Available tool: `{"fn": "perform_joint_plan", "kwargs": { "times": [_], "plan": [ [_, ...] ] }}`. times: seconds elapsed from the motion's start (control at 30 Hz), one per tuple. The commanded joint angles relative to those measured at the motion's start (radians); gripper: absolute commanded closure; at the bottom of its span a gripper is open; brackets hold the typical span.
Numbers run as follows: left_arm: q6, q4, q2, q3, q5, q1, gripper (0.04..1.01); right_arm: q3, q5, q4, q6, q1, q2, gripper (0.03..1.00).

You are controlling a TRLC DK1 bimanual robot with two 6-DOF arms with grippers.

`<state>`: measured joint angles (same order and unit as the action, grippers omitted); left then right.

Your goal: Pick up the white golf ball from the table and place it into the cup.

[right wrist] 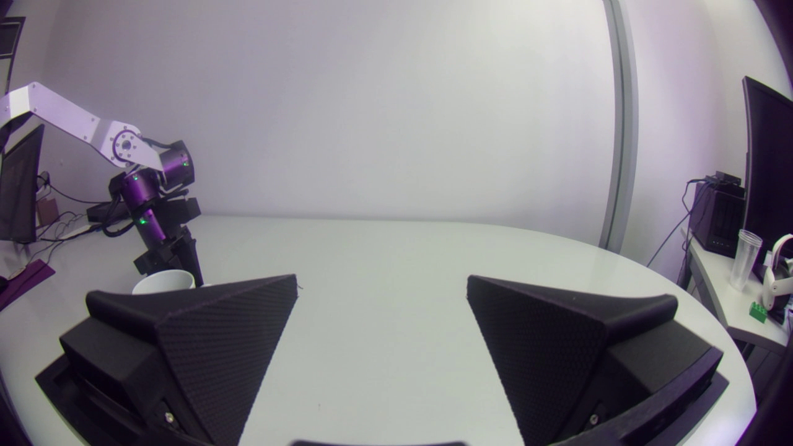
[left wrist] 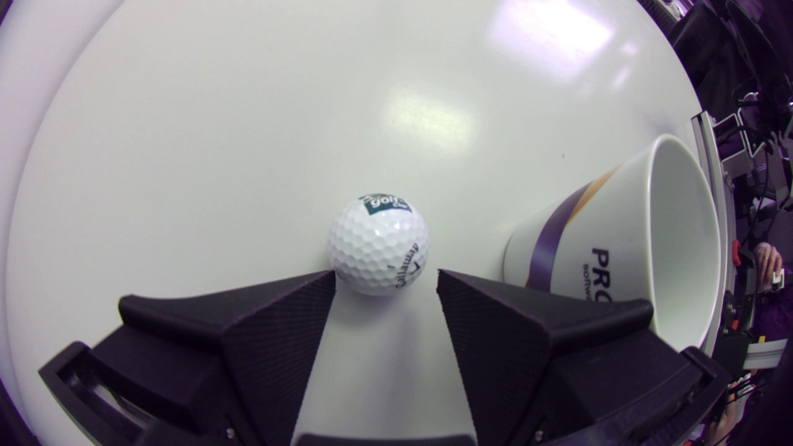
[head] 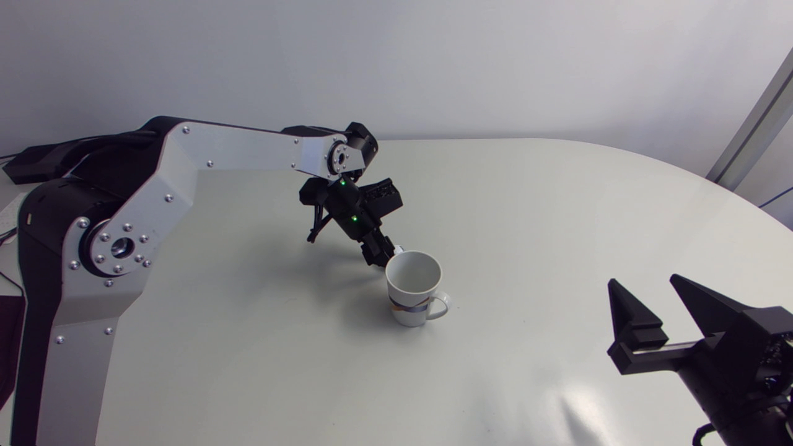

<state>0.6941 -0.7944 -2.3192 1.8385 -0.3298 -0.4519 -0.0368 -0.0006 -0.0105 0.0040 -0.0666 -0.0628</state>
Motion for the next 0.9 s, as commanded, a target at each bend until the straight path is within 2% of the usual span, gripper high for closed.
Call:
{"fn": "perform_joint_plan", "kwargs": {
  "times": [0.0, 0.23, 0.37, 0.4, 0.43, 0.63, 0.8, 0.87],
  "plan": [
    [0.033, -0.016, -0.040, 0.027, -0.011, -0.008, 0.451, 0.037, -0.006, 0.023, 0.016, -0.007, -0.006, 0.072],
    [0.041, -0.014, -0.046, 0.030, -0.025, -0.007, 0.449, 0.037, -0.006, 0.023, 0.016, -0.006, -0.006, 0.072],
    [0.050, -0.012, -0.049, 0.038, -0.049, -0.002, 0.433, 0.037, -0.006, 0.023, 0.016, -0.006, -0.006, 0.072],
    [0.058, -0.014, -0.049, 0.039, -0.060, -0.002, 0.351, 0.037, -0.006, 0.023, 0.016, -0.006, -0.006, 0.072],
    [0.065, -0.017, -0.049, 0.038, -0.064, -0.001, 0.308, 0.037, -0.006, 0.024, 0.016, -0.006, -0.008, 0.072],
    [0.111, -0.023, -0.052, 0.050, -0.121, 0.002, 0.146, 0.037, -0.006, 0.024, 0.016, -0.006, -0.006, 0.072],
    [0.111, -0.031, -0.092, 0.119, -0.144, 0.005, 0.141, 0.037, -0.006, 0.024, 0.016, -0.006, -0.008, 0.072],
    [0.108, -0.049, -0.114, 0.157, -0.172, 0.005, 0.180, 0.037, -0.006, 0.024, 0.014, -0.006, -0.008, 0.072]
  ]
}}
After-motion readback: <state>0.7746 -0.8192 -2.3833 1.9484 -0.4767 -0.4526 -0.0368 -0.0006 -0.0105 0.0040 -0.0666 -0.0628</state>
